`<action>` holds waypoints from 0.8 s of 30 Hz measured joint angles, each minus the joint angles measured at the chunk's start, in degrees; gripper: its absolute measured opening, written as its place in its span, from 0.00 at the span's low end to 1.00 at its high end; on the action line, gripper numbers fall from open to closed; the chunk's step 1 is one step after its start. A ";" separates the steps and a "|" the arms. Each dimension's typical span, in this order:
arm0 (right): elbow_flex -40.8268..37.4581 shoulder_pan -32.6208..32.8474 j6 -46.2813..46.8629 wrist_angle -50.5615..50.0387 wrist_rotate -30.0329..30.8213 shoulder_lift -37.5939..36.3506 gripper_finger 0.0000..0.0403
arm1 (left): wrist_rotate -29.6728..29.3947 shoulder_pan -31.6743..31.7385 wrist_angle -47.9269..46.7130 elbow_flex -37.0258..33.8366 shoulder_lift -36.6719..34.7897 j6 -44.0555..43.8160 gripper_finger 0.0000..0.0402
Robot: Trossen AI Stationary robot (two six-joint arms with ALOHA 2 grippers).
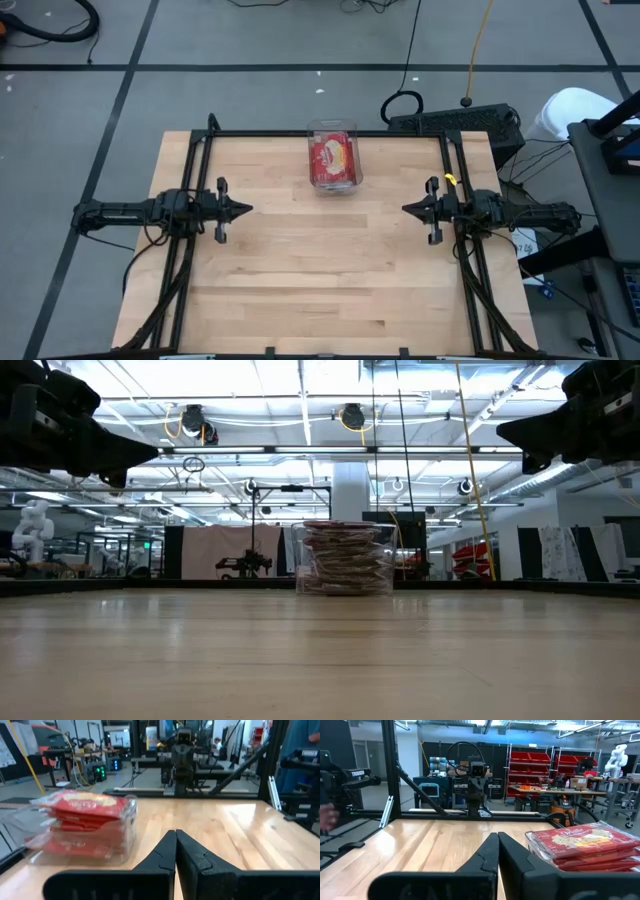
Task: Sort popcorn bags into baskets
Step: Return to Home Position
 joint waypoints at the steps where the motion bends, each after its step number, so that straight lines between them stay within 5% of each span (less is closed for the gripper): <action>1: 0.02 0.00 0.00 0.03 0.00 0.00 0.00 | 0.00 0.00 0.61 0.00 0.02 0.02 0.02; 24: 0.02 0.02 0.00 0.10 -0.03 0.00 0.00 | 0.02 0.00 1.76 0.00 0.02 -0.15 0.02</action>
